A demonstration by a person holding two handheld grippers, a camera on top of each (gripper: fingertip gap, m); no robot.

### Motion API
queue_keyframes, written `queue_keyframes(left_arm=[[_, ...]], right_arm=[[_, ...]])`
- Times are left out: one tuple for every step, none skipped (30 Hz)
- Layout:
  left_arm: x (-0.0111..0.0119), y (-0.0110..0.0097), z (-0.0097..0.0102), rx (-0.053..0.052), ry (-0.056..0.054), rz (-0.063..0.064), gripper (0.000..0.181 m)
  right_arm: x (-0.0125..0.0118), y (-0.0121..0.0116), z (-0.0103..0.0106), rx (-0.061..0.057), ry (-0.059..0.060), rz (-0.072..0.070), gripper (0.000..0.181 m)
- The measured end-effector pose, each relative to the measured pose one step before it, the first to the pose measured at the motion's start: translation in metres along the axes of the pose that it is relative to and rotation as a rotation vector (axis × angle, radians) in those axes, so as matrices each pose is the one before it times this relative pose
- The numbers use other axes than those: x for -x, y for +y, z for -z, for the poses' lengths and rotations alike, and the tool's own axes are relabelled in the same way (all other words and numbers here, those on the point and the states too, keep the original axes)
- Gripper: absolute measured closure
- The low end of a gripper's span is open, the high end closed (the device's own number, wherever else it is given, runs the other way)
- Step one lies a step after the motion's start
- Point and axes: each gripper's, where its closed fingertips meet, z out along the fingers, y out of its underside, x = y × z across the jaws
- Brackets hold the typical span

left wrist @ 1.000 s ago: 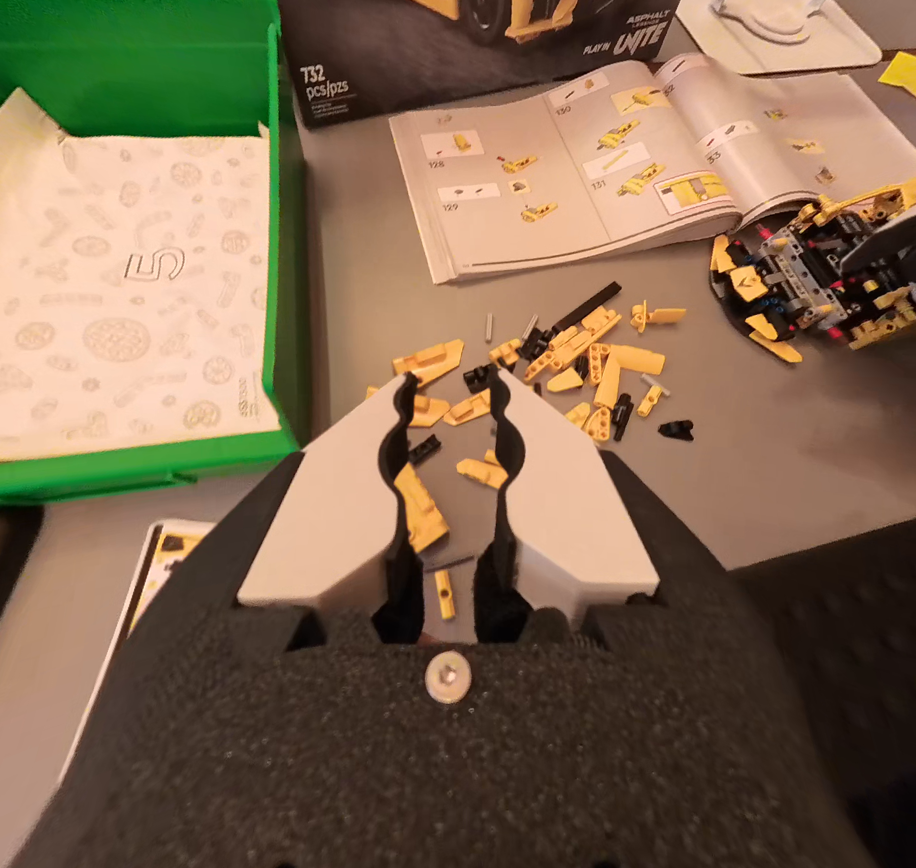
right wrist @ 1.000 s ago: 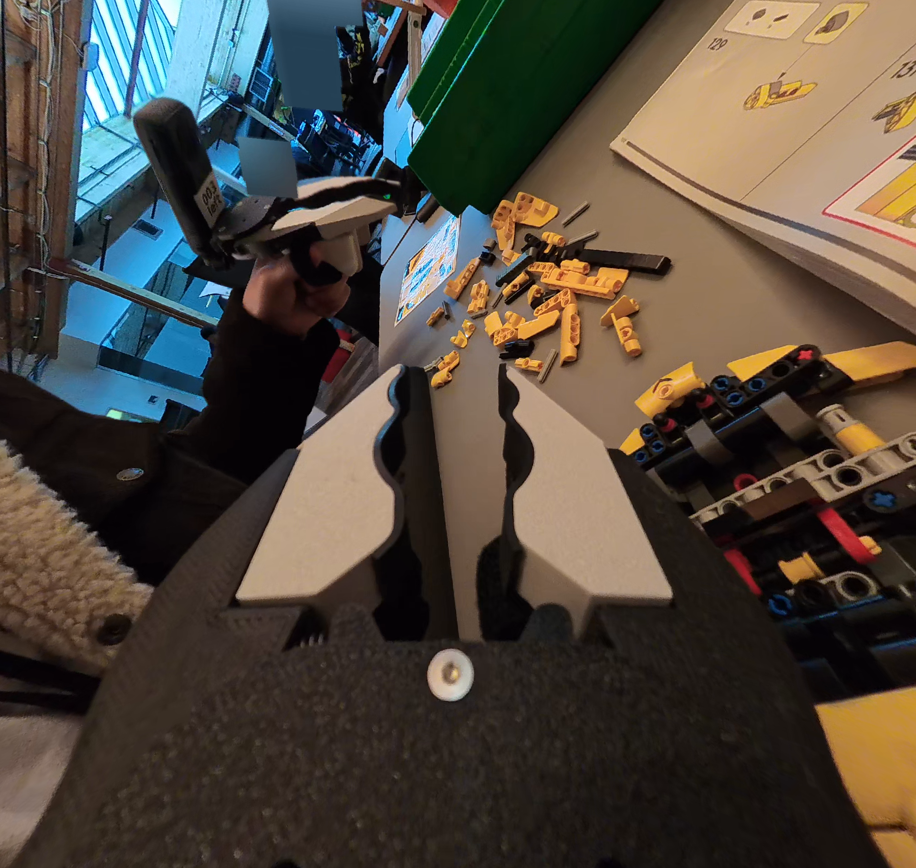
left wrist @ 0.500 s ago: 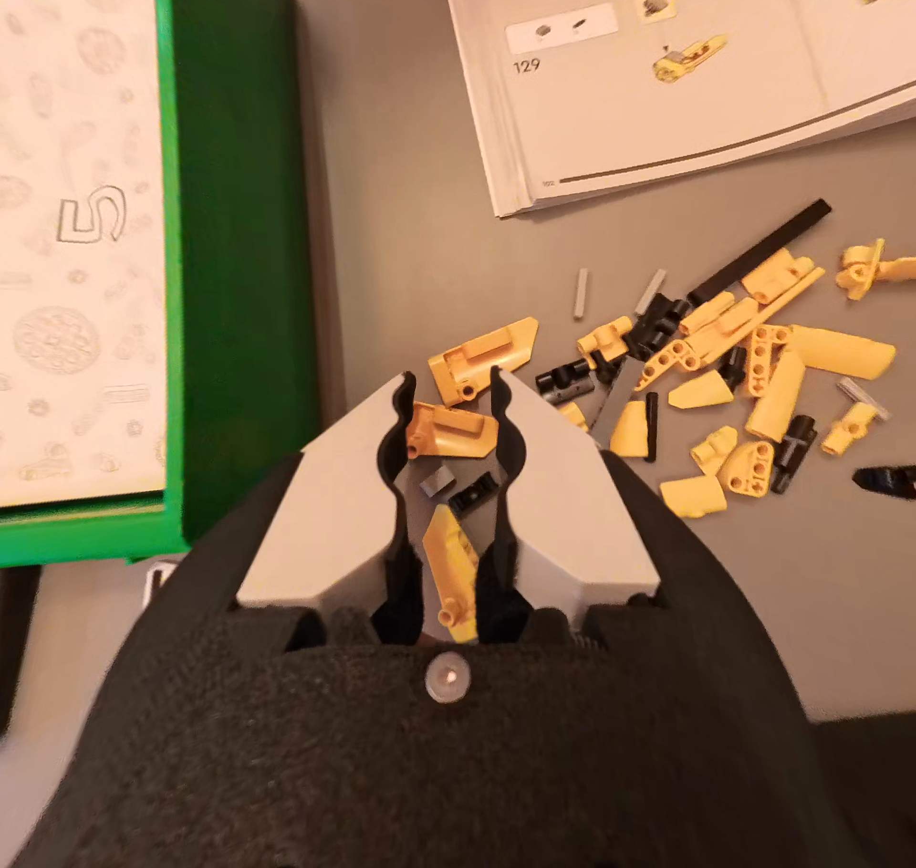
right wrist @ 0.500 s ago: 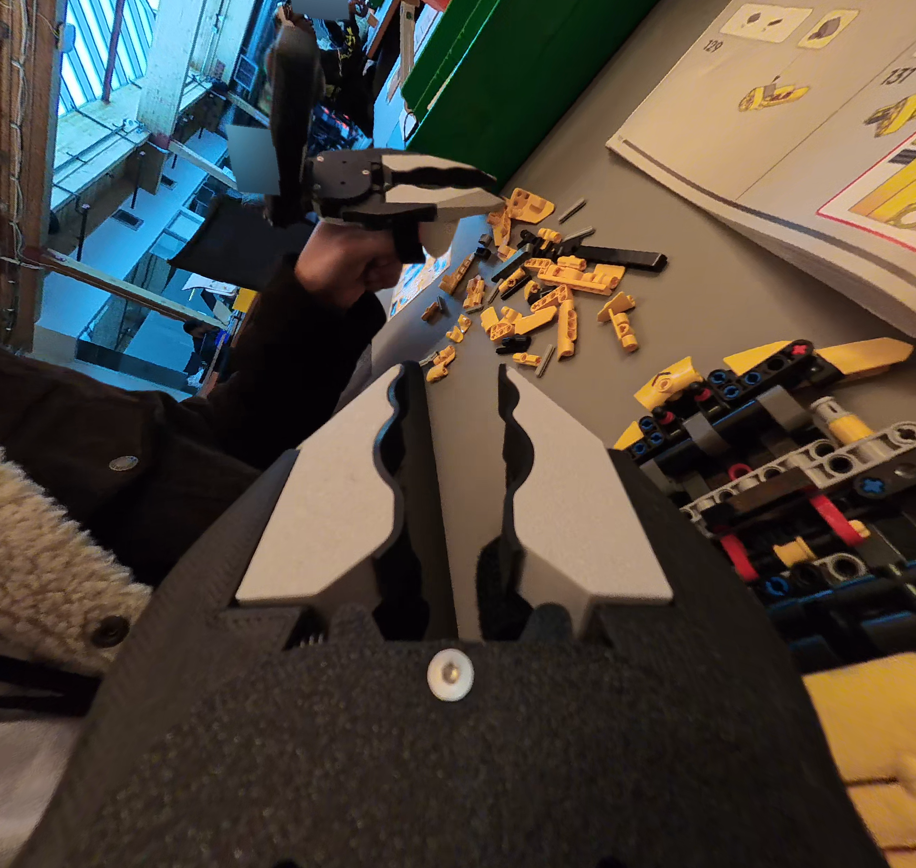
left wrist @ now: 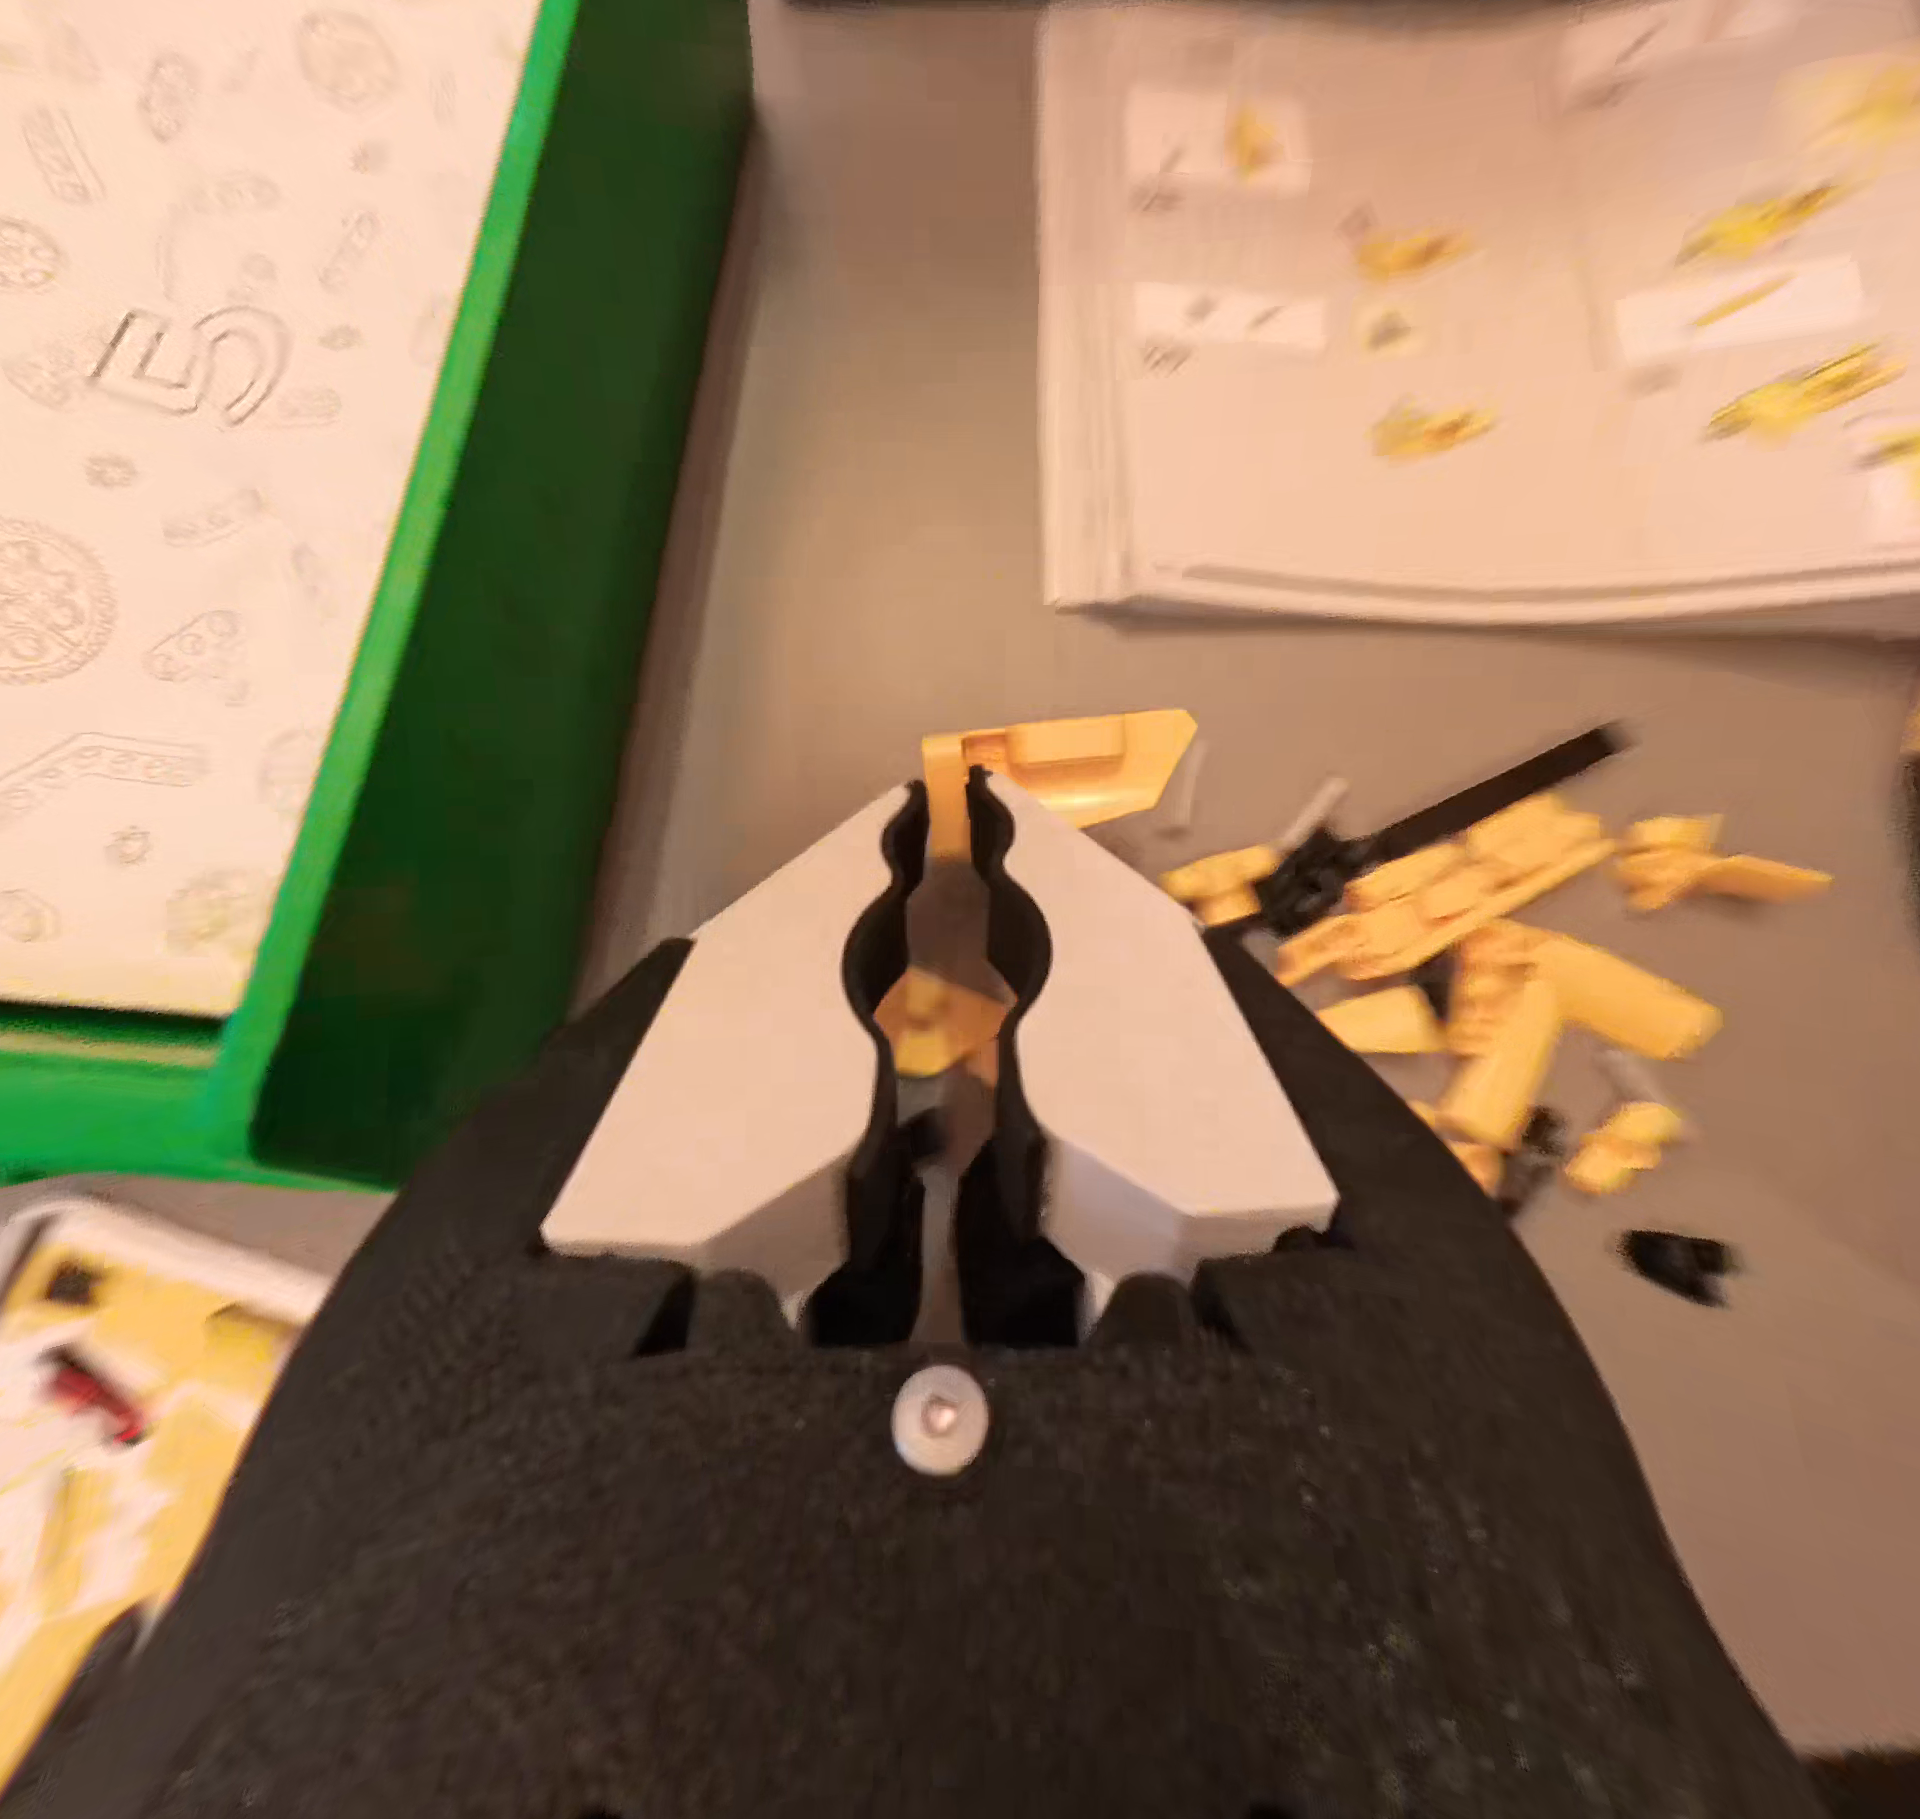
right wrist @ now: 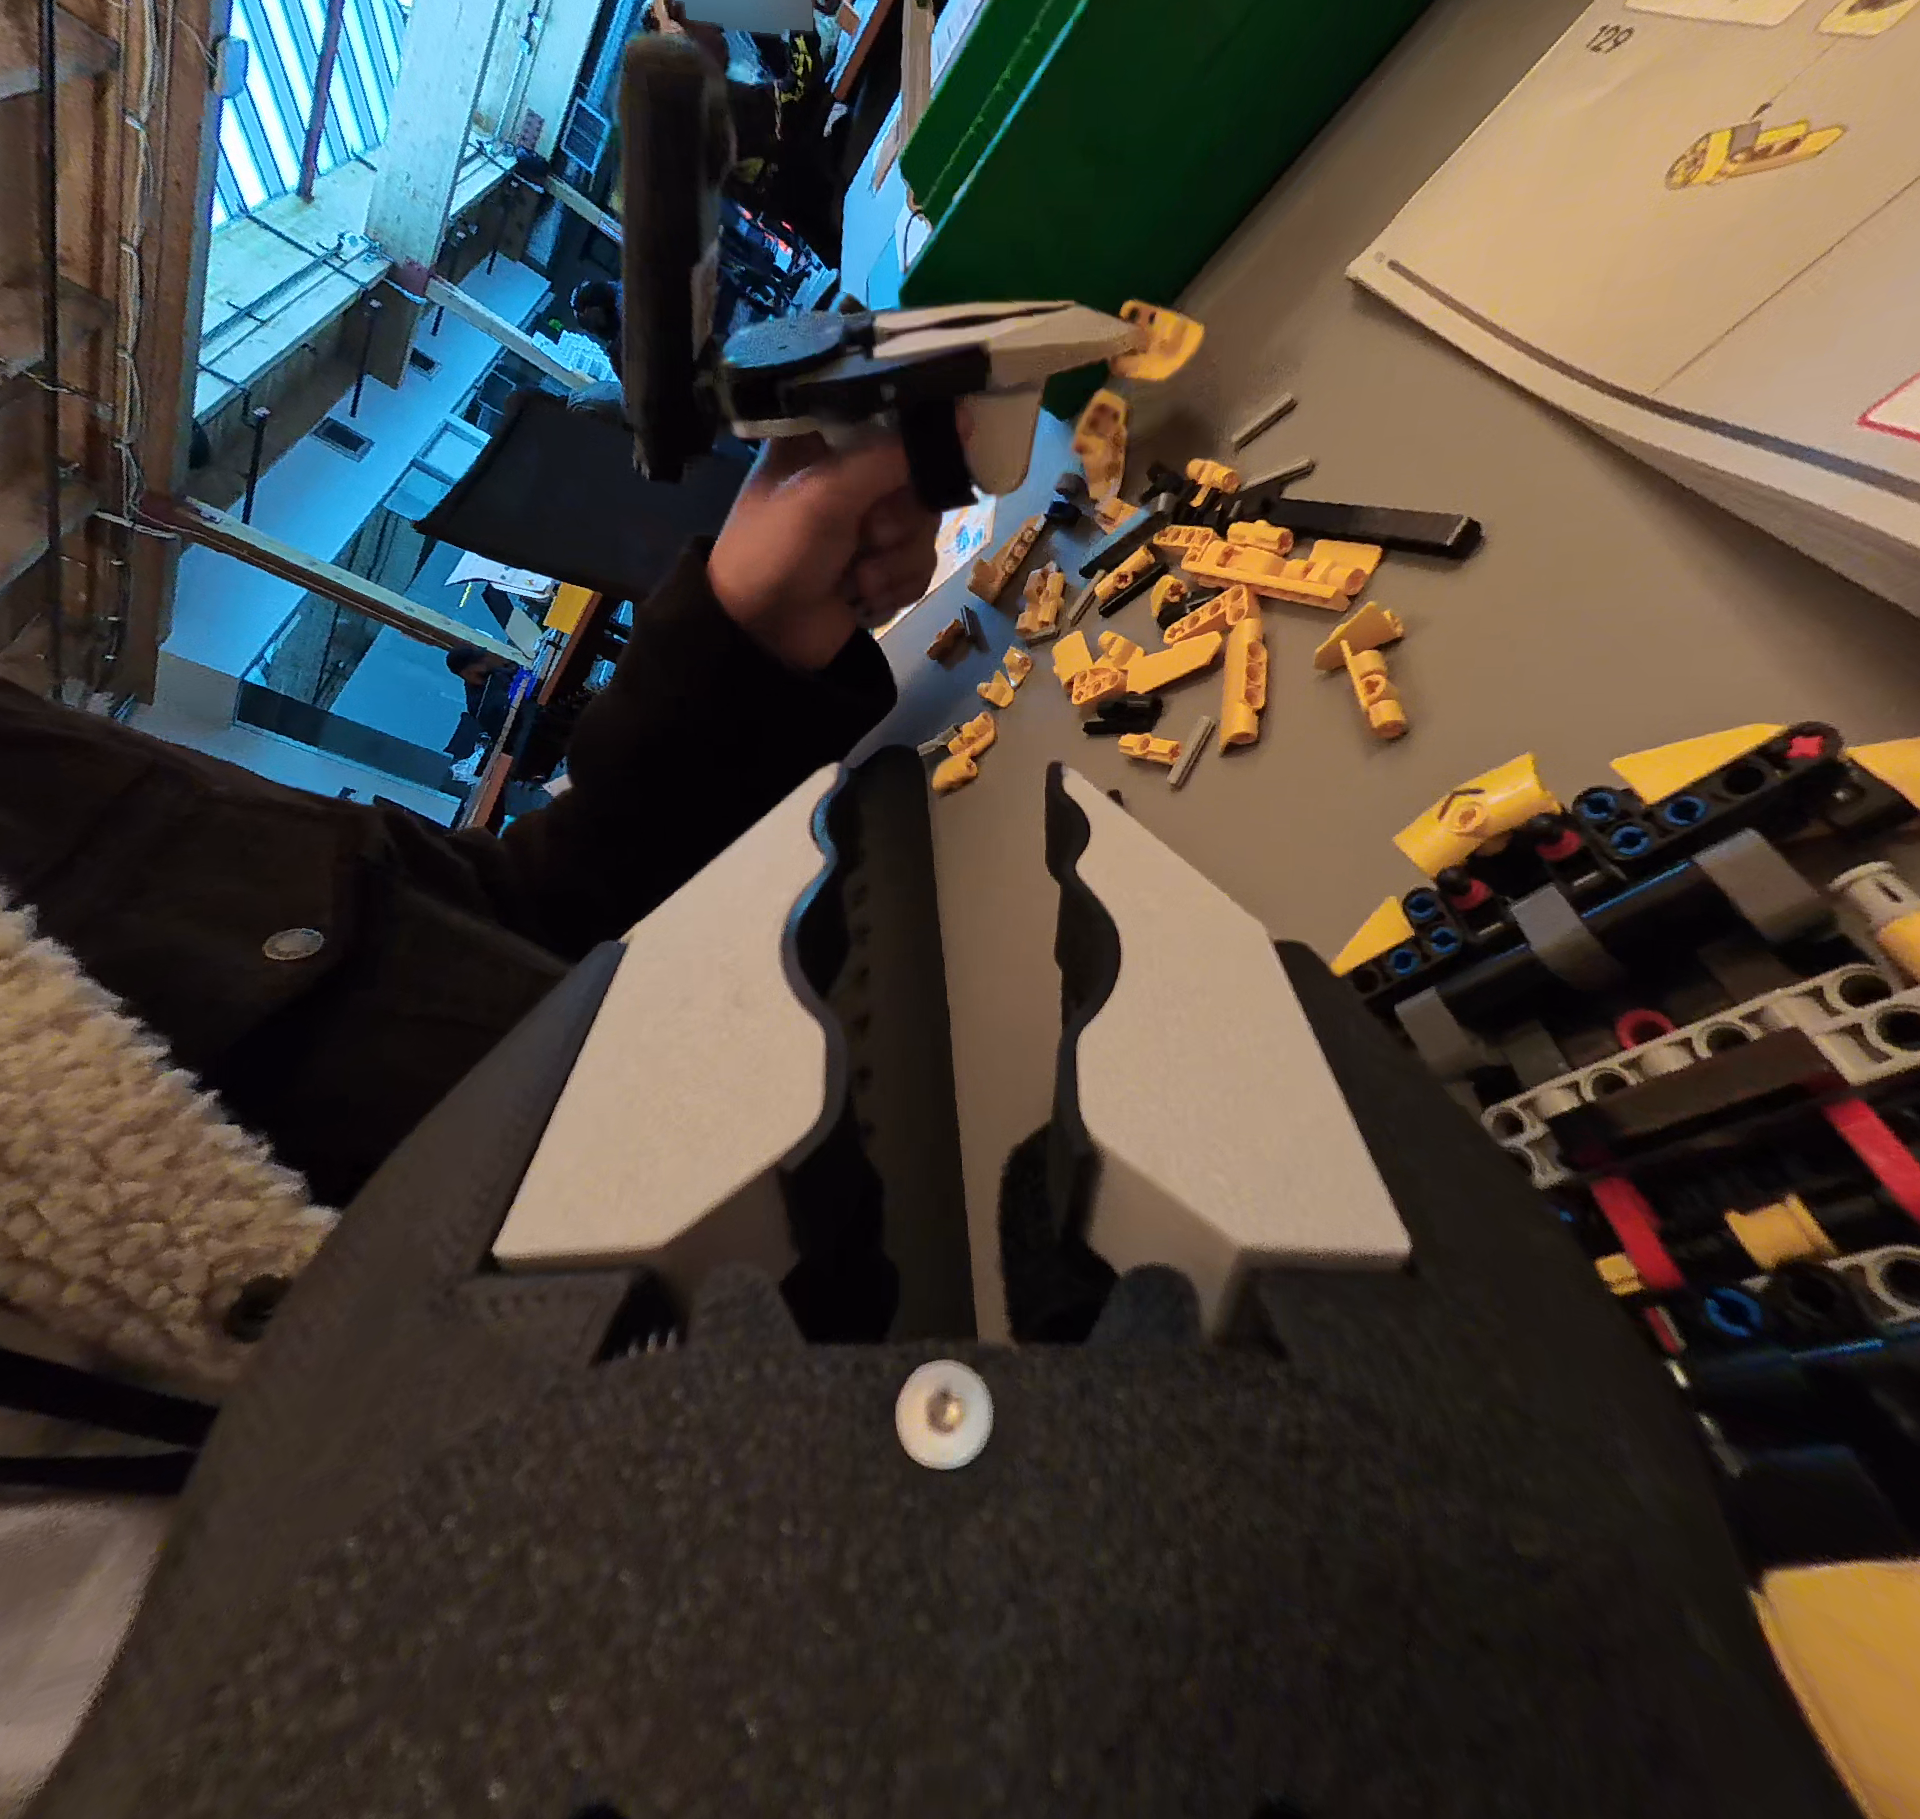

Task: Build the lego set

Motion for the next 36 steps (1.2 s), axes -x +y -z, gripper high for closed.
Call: queue_keyframes(left_arm=[[-0.01631,-0.01010,0.00652,-0.0619,0.0791,0.0451,0.174],[-0.02218,-0.01006,0.00647,-0.0676,0.1006,0.0617,0.174],[-0.02616,-0.00759,0.00457,-0.0611,0.1112,0.0729,0.174],[-0.02742,-0.00341,0.00148,-0.0470,0.1085,0.0721,0.174],[-0.02438,0.00034,-0.00109,-0.0331,0.0857,0.0571,0.174],[-0.01848,0.00233,-0.00246,-0.0269,0.0509,0.0442,0.174],[-0.01440,0.00312,-0.00296,-0.0231,0.0301,0.0341,0.174],[-0.01259,0.00344,-0.00279,-0.0181,0.0245,0.0278,0.174],[-0.01125,0.00272,-0.00247,-0.0204,0.0225,0.0253,0.174],[-0.00888,0.00244,-0.00202,-0.0208,0.0145,0.0179,0.174],[-0.00546,0.00297,-0.00176,-0.0135,0.0003,0.0048,0.174],[-0.00267,0.00216,-0.00105,-0.0167,-0.0117,-0.0052,0.174],[-0.00223,0.00233,-0.00056,-0.0129,-0.0079,-0.0085,0.174],[-0.00217,0.00245,-0.00020,-0.0049,-0.0039,-0.0048,0.174],[-0.00149,0.00110,0.00043,-0.0083,-0.0053,-0.0035,0.174],[-0.00108,0.00084,0.00048,-0.0047,-0.0051,-0.0100,0.174],[-0.00111,0.00136,0.00003,0.0021,-0.0041,-0.0148,0.174],[-0.00107,0.00229,-0.00013,0.0098,-0.0027,-0.0189,0.174],[0.00030,0.00166,0.00031,0.0052,-0.0099,-0.0189,0.174],[0.00070,0.00080,0.00069,-0.0004,-0.0126,-0.0207,0.174],[0.00066,0.00039,0.00088,-0.0005,-0.0125,-0.0210,0.174],[0.00004,-0.00004,0.00083,-0.0017,-0.0082,-0.0168,0.174],[-0.00024,0.00014,0.00082,-0.0005,-0.0044,-0.0117,0.174],[-0.00033,0.00043,0.00089,-0.0008,-0.0031,-0.0050,0.174],[-0.00040,0.00064,0.00098,-0.0017,-0.0026,-0.0010,0.174],[0.00007,0.00072,0.00097,-0.0016,-0.0040,-0.0015,0.174],[0.00017,0.00031,0.00122,-0.0035,-0.0026,0.0014,0.174],[0.00006,0.00022,0.00099,-0.0040,-0.0007,0.0035,0.174],[-0.00005,0.00069,0.00068,0.0003,0.0011,0.0038,0.174],[0.00017,0.00035,0.00068,0.0005,0.0019,0.0080,0.174],[-0.00024,-0.00012,0.00055,-0.0031,0.0033,0.0085,0.174],[-0.00049,0.00018,0.00025,0.0002,0.0063,0.0067,0.174],[-0.00082,-0.00041,0.00029,-0.0016,0.0091,0.0055,0.174],[-0.00121,-0.00095,0.00050,-0.0052,0.0121,0.0028,0.174],[-0.00137,-0.00003,0.00014,0.0010,0.0120,-0.0012,0.173],[-0.00143,0.00086,-0.00030,0.0063,0.0110,-0.0036,0.173]], right_arm=[[0.00153,-0.00224,-0.00028,-0.0103,-0.0005,0.0112,0.146],[0.00125,-0.00401,-0.00054,-0.0209,0.0057,0.0149,0.146],[0.00198,-0.00591,-0.00072,-0.0323,0.0045,0.0187,0.147],[0.00304,-0.00699,-0.00140,-0.0407,-0.0004,0.0182,0.147],[0.00251,-0.00662,-0.00219,-0.0401,0.0014,0.0160,0.147],[0.00106,-0.00451,-0.00296,-0.0283,0.0079,0.0129,0.148],[-0.00083,-0.00200,-0.00340,-0.0151,0.0171,0.0079,0.148],[-0.00310,0.00009,-0.00325,-0.0041,0.0293,0.0038,0.150],[-0.00240,-0.00036,-0.00237,-0.0088,0.0239,0.0027,0.150],[-0.00018,-0.00152,-0.00161,-0.0175,0.0077,0.0000,0.150],[0.00132,-0.00127,-0.00092,-0.0129,-0.0024,-0.0062,0.150],[0.00281,-0.00220,-0.00017,-0.0163,-0.0126,-0.0042,0.152],[0.00133,-0.00260,0.00049,-0.0182,-0.0024,-0.0012,0.155],[-0.00101,-0.00262,0.00092,-0.0160,0.0139,0.0028,0.157],[-0.00026,-0.00302,0.00102,-0.0163,0.0085,0.0059,0.159],[0.00096,-0.00275,0.00107,-0.0144,-0.0003,0.0064,0.164],[0.00058,-0.00154,0.00052,-0.0047,0.0023,0.0056,0.168],[0.00084,-0.00126,0.00026,-0.0040,-0.0004,0.0043,0.170],[0.00092,-0.00037,-0.00015,-0.0008,-0.0025,0.0007,0.171],[-0.00005,0.00082,-0.00053,0.0049,0.0011,-0.0039,0.170],[-0.00051,0.00101,-0.00050,0.0023,0.0019,-0.0036,0.170],[-0.00043,0.00066,-0.00028,-0.0014,0.0011,-0.0037,0.172],[-0.00069,-0.00011,0.00038,-0.0055,0.0030,-0.0044,0.174],[-0.00045,-0.00042,0.00020,-0.0054,0.0010,-0.0040,0.176],[0.00010,-0.00008,-0.00005,-0.0003,-0.0034,-0.0055,0.176],[0.00004,0.00056,-0.00020,0.0054,-0.0027,-0.0071,0.176],[0.00049,0.00065,-0.00036,0.0051,-0.0043,-0.0039,0.177],[0.00062,0.00044,-0.00026,0.0023,-0.0014,0.0004,0.177],[-0.00024,0.00024,0.00010,0.0010,0.0058,0.0074,0.177],[0.00018,0.00050,-0.00014,0.0033,0.0045,0.0101,0.177],[0.00037,0.00006,0.00009,0.0011,0.0048,0.0104,0.178],[-0.00021,-0.00060,0.00048,-0.0010,0.0079,0.0104,0.179],[-0.00015,-0.00038,0.00055,0.0027,0.0052,0.0089,0.179],[-0.00054,-0.00074,0.00076,0.0015,0.0052,0.0087,0.180],[-0.00138,-0.00091,0.00114,0.0010,0.0086,0.0069,0.180],[-0.00160,-0.00093,0.00120,-0.0003,0.0069,0.0022,0.180]])
